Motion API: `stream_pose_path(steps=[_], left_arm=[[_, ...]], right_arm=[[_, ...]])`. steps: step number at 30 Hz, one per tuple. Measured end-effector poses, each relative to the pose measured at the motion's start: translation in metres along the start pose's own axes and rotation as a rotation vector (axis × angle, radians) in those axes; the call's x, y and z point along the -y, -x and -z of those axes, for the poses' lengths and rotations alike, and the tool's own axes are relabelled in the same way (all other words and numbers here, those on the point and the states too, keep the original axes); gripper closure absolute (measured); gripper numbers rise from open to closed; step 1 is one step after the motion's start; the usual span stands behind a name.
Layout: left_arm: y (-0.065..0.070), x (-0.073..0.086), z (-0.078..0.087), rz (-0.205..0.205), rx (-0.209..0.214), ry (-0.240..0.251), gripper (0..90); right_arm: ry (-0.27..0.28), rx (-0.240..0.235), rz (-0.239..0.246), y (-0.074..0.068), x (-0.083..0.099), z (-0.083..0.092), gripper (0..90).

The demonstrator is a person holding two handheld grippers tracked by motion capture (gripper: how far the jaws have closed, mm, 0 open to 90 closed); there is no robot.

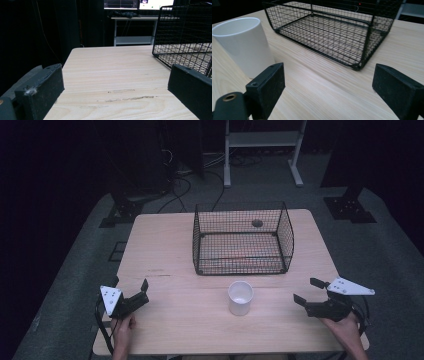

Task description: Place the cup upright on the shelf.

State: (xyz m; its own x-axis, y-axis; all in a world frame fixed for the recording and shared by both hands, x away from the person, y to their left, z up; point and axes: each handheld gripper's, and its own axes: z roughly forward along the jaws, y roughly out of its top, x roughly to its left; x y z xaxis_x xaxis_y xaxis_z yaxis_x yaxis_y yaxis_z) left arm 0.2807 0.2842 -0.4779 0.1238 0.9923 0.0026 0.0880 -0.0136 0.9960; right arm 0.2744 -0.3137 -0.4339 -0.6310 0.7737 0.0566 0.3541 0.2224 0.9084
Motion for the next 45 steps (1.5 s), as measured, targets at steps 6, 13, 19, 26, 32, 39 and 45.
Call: stream_pose_path(steps=[6,13,19,26,32,39,45], left_arm=[[0.0,0.0,0.0,0.001,0.0,-0.001,0.0],[0.0,0.0,0.0,0.001,-0.001,-0.001,0.0],[0.0,0.0,0.0,0.002,-0.001,-0.002,0.0],[-0.001,0.0,0.0,0.004,-0.001,-0.002,0.0],[-0.001,0.0,0.0,0.007,-0.001,-0.001,0.0],[-0.001,0.0,0.0,0.011,-0.001,-0.001,0.0],[-0.001,0.0,0.0,0.011,-0.001,-0.001,0.0]], right_arm=[[-0.017,-0.033,0.021,-0.008,-0.007,-0.008,9.5],[-0.025,-0.081,0.031,-0.015,-0.013,-0.014,9.0],[-0.035,-0.118,0.052,-0.025,-0.019,-0.022,8.3],[-0.049,-0.15,0.071,-0.034,-0.023,-0.03,8.2],[-0.059,-0.184,0.09,-0.044,-0.027,-0.037,7.3],[-0.076,-0.221,0.111,-0.055,-0.033,-0.045,4.7],[-0.09,-0.248,0.117,-0.063,-0.034,-0.051,3.0]])
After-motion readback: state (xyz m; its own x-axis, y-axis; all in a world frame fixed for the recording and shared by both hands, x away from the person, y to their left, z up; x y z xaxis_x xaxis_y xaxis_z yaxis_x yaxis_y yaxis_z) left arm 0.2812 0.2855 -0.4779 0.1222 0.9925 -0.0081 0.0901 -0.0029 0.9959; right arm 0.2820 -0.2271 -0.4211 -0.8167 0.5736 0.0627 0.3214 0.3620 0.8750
